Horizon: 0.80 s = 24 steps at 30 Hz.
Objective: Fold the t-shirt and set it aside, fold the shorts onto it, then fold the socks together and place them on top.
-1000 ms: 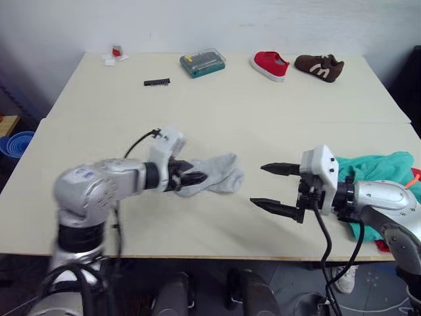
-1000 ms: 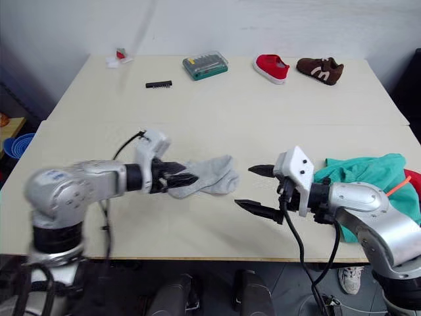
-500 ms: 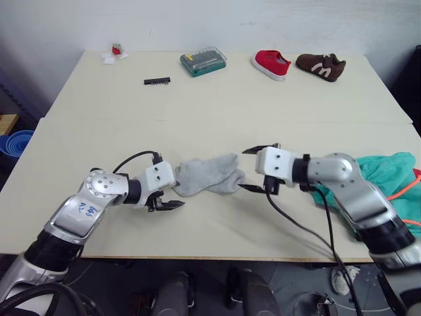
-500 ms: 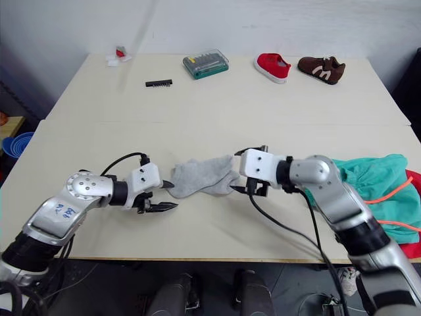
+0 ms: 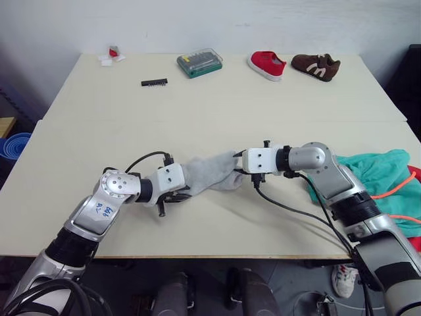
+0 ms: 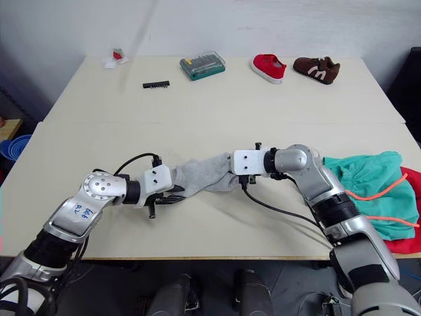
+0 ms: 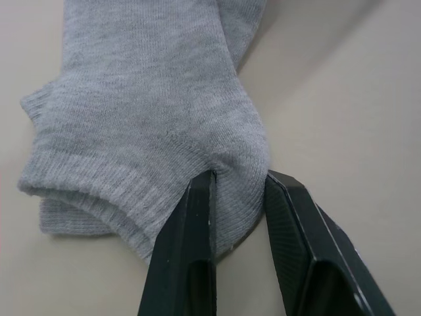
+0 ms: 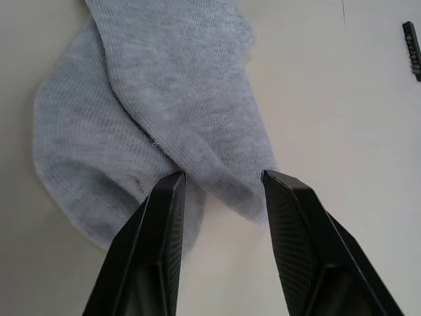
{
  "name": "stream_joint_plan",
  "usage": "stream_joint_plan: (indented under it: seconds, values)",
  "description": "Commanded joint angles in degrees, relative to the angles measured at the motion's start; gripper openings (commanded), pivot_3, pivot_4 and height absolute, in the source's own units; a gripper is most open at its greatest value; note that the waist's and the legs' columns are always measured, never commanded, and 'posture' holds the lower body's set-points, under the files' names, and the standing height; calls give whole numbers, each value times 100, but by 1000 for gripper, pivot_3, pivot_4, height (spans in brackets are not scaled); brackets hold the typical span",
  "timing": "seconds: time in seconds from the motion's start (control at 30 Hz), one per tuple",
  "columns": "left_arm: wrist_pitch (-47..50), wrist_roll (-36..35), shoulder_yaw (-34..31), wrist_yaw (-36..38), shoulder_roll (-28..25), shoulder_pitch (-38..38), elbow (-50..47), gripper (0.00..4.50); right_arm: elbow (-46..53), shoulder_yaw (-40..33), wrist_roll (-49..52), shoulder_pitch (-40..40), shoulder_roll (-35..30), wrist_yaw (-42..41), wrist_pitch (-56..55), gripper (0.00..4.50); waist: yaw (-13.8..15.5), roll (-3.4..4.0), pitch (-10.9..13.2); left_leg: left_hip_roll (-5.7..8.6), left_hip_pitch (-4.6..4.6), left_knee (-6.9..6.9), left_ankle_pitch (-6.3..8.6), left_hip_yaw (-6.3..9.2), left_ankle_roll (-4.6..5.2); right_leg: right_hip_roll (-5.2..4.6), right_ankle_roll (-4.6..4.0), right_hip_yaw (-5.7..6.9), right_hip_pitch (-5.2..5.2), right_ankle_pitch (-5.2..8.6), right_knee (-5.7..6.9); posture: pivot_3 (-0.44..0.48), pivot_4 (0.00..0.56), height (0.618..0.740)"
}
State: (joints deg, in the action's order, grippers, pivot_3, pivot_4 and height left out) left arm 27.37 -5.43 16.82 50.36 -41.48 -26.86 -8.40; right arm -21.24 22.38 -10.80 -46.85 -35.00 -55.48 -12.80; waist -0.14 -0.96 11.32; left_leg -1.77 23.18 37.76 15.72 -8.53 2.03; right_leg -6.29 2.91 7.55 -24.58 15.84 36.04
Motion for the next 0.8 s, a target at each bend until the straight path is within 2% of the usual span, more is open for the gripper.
stream_joint_plan:
  seconds: [0.03,0.1,0.2,0.23,0.27,0.47,0.57,0.7,0.8]
  values:
    - [102,87,17,47,43,-9,-66,1124,-181,-71,-86,-164,105,78,-269,1767,-6,0,0,0,0,0,0,0,0,0,0,0,1,0,0,0,150,740]
    - [132,80,2,57,75,-20,-64,762,-330,-84,-133,-229,177,91,-342,1368,-10,0,0,0,-1,0,0,0,0,0,0,0,1,0,1,0,150,740]
    - [147,66,-23,120,83,-23,-53,4,-426,-149,-137,-275,242,65,-392,492,-12,0,0,0,0,1,-2,0,-1,0,0,0,0,0,4,0,150,740]
    - [153,64,-32,141,84,-22,-53,0,-439,-166,-127,-284,253,57,-398,139,-15,0,0,0,-1,1,-2,0,-1,0,0,-1,0,0,4,0,150,740]
    - [171,42,-52,172,84,-25,-47,0,-421,-184,-104,-294,251,37,-389,19,-18,0,0,0,0,2,-2,0,-1,0,0,-1,0,0,4,0,150,740]
    - [260,-81,-161,352,83,-82,-19,0,-128,-291,-19,-291,126,-44,-354,19,-26,0,0,-2,0,2,-2,0,-2,1,0,-1,-1,0,5,0,150,740]
    - [347,-370,-450,701,-17,-584,201,0,627,-481,126,-33,-181,-193,-125,19,5,1,1,-2,3,3,-3,2,-3,1,0,0,-4,0,7,0,150,740]
    - [-562,-64,-243,1235,-120,-1526,1185,0,1946,-814,380,708,-485,-248,660,19,30,0,1,-1,12,18,-2,14,-1,1,2,10,1,1,4,0,150,740]
    - [-1404,293,16,1448,44,-2094,2192,0,2733,-962,392,1255,-555,-156,1245,19,5,1,1,2,9,19,0,6,2,1,4,6,4,0,3,0,150,740]
